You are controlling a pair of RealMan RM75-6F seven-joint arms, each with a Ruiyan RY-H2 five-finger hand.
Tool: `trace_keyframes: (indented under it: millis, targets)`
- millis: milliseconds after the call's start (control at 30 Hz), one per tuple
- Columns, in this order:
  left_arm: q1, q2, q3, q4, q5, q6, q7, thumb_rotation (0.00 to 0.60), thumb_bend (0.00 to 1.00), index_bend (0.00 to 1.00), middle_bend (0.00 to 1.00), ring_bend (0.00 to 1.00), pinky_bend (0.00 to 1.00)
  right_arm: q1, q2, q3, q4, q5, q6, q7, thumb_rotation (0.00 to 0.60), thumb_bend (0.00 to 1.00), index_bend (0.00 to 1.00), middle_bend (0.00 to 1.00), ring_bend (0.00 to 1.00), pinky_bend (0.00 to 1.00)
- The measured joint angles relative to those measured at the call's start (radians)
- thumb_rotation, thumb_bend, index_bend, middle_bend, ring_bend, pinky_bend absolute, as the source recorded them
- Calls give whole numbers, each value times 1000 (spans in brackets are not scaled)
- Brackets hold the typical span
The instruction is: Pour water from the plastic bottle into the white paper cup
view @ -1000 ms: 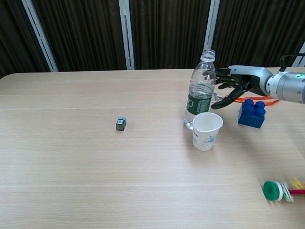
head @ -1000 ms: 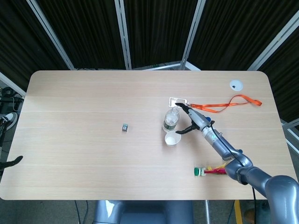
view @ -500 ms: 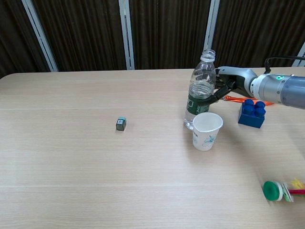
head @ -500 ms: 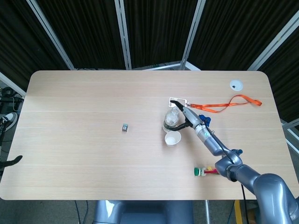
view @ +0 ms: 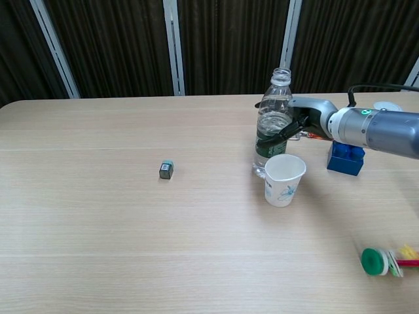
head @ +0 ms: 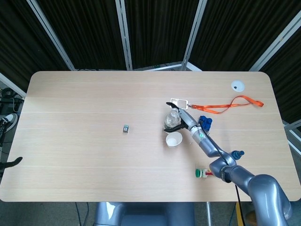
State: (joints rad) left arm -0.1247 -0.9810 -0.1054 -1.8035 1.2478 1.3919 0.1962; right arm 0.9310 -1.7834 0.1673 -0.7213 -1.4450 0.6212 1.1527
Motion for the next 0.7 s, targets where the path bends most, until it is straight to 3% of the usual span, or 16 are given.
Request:
trace_keyframes:
  millis: [300,500,700]
  targets:
    - [-12,-5,-6,7,-30,-21,6,600,12,0,0,0,0,-6,-63,49,46,56,54,-61,600,6,296,345,251,185]
    - [-17,-8,-5,7,-35,-27,13,600,13,0,0,0,0,-17,-100,89,71,99,87,-98,600,214,513,549,449,343]
    - [-22,0,1,-2,-38,-46,2,600,15,0,0,0,0,-30,-116,96,79,98,148,-118,600,321,544,581,485,410]
